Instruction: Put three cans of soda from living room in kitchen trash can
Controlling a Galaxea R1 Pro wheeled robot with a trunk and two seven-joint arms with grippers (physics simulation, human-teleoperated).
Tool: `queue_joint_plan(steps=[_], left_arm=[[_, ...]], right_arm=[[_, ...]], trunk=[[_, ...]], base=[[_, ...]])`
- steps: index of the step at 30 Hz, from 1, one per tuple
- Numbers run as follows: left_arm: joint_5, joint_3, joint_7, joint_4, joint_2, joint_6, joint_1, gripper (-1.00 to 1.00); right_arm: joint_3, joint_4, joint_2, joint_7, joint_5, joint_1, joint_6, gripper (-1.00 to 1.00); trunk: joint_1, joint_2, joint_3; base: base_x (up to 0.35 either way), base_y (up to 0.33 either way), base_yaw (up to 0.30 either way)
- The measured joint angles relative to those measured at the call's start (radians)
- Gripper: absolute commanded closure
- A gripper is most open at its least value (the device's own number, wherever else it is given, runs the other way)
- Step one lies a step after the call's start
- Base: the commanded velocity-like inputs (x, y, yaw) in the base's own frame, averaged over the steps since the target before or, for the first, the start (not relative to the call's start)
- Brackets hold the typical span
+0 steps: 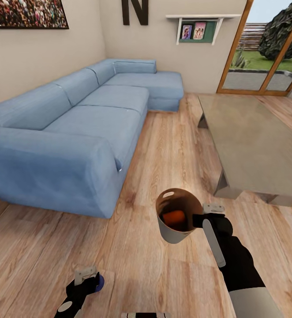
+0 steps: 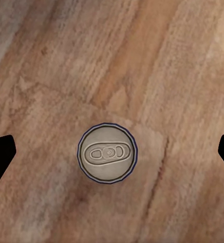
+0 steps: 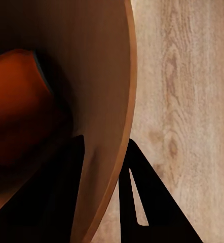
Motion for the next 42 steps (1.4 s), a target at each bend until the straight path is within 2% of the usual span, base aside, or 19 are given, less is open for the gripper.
queue_joint_plan(steps=[9,15,20,26,31,42], left_arm=[[0.000,0.000,0.000,0.000,0.000,0.000,0.000,-1.00],[0.000,0.000,0.000,0.000,0.000,0.000,0.000,-1.00],[0.000,0.000,0.000,0.000,0.000,0.000,0.000,-1.00],[0.000,0.000,0.000,0.001,0.000,0.000,0.000,-1.00],[0.000,-0.001,0.000,0.001,0.000,0.000,0.000,-1.00],[0.000,-0.003,0.000,0.000,0.000,0.000,0.000,-1.00]], right_arm=[[0.001,-0.001,0.000,0.000,0.000,0.000,0.000,1.00],[0.001,-0.001,0.000,0.000,0.001,0.000,0.000,1.00],[0.001,-0.002,0.000,0.000,0.000,0.000,0.000,1.00],[0.001,-0.003,0.000,0.000,0.001,0.000,0.000,1.00],[0.001,-0.039,-0.002,0.000,0.001,0.000,-0.001,1.00],[0.001,-0.051,-0.013,0.000,-0.003,0.000,-0.001,1.00]], trunk=[[0.035,-0.063,-0.028],[0.035,-0.063,-0.029],[0.054,-0.098,-0.044],[0.054,-0.098,-0.044],[0.054,-0.098,-0.044],[0.096,-0.175,-0.079]], base=[[0.000,0.000,0.000],[0.000,0.000,0.000],[0.000,0.000,0.000],[0.000,0.000,0.000],[0.000,0.000,0.000],[0.000,0.000,0.000]])
